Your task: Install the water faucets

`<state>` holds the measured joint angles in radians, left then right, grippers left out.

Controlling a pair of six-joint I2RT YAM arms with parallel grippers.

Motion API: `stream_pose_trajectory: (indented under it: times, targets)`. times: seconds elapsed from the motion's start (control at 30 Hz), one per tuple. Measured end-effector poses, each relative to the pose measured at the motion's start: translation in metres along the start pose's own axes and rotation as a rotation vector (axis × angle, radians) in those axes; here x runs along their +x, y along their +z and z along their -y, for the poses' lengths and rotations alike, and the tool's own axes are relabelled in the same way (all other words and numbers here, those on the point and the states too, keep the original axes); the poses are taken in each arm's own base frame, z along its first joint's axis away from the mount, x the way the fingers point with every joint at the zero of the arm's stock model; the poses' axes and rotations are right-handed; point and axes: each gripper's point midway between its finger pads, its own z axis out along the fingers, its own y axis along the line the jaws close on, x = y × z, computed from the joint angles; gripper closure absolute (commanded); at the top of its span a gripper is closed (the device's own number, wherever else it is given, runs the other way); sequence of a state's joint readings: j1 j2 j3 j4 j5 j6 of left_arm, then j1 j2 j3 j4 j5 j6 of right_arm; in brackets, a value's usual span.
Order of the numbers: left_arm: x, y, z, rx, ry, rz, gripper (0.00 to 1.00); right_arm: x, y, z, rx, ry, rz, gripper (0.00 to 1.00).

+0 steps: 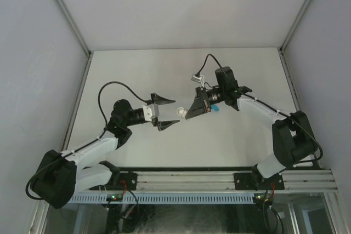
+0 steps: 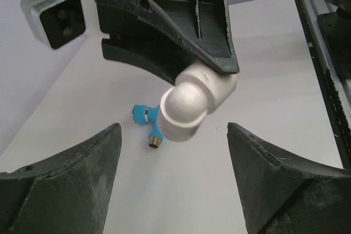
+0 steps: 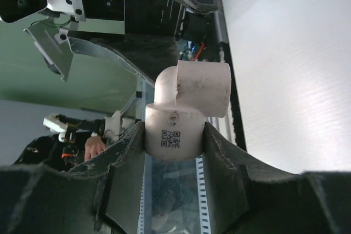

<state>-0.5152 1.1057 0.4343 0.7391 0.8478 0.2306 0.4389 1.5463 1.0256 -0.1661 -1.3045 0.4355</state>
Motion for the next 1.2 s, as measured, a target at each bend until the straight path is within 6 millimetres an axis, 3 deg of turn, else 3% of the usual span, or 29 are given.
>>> stream_pose_trajectory:
  times: [0.2,0.53,0.67,0.77,0.97,1.2]
  targets:
    - [-0.010,0.007,0.007,0.079,0.033,-0.003,0.23,0.012,0.013,-0.013,-0.046,0.012,-0.057,0.78]
    - [0.001,0.008,0.034,0.199,0.007,-0.047,0.30,0.013,0.021,-0.020,-0.065,0.003,-0.073,0.77]
    - [-0.005,0.010,0.037,0.219,0.018,-0.037,0.38,0.014,0.022,-0.022,-0.072,0.009,-0.078,0.77]
    - [-0.009,0.010,0.036,0.216,0.029,-0.032,0.50,0.015,0.022,-0.024,-0.082,0.012,-0.086,0.77]
    - [-0.015,0.007,0.038,0.217,0.050,-0.024,0.58,0.018,0.022,-0.028,-0.112,0.029,-0.106,0.76]
    - [-0.015,0.006,0.039,0.223,0.048,-0.027,0.47,0.018,0.022,-0.029,-0.134,0.039,-0.118,0.73]
